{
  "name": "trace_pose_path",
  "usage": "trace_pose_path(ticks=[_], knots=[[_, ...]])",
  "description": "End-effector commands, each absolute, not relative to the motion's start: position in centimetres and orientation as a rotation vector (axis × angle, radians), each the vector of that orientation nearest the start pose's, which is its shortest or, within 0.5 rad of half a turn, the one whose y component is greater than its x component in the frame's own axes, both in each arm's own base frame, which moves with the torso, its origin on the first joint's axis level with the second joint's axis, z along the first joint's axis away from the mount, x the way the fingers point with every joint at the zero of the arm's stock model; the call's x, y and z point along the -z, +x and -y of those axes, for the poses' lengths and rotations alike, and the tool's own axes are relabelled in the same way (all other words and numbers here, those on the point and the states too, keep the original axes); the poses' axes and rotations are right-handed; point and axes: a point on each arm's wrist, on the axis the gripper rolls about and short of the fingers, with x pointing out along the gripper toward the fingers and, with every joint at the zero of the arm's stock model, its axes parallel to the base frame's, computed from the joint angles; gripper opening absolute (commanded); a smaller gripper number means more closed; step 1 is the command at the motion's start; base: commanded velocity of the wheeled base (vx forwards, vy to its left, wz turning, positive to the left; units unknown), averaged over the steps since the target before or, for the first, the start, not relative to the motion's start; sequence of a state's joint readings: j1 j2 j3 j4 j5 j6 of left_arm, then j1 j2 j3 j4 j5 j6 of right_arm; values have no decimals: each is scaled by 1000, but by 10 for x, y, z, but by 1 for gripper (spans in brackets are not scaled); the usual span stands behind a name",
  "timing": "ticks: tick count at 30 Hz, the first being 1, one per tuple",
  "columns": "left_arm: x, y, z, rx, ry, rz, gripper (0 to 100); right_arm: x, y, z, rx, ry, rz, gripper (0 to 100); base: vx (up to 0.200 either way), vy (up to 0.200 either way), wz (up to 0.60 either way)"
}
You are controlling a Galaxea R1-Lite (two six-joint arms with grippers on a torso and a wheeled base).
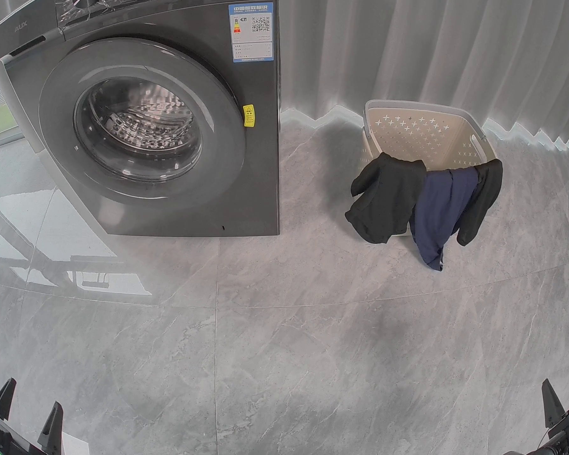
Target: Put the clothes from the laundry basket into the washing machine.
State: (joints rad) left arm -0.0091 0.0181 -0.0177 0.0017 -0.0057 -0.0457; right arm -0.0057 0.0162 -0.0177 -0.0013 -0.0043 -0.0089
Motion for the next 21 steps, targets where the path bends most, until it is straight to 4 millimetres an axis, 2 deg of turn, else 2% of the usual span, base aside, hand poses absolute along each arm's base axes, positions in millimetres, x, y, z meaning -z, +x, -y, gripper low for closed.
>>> trace_pose_path(ticks=[1, 21], knots=[[-76, -23, 0, 17, -46, 0, 100, -76, -23, 0, 9, -9, 1, 100, 0, -200, 0], [-76, -23, 0, 17, -46, 0, 100, -76, -23, 0, 8, -11, 1, 100, 0, -200, 0]])
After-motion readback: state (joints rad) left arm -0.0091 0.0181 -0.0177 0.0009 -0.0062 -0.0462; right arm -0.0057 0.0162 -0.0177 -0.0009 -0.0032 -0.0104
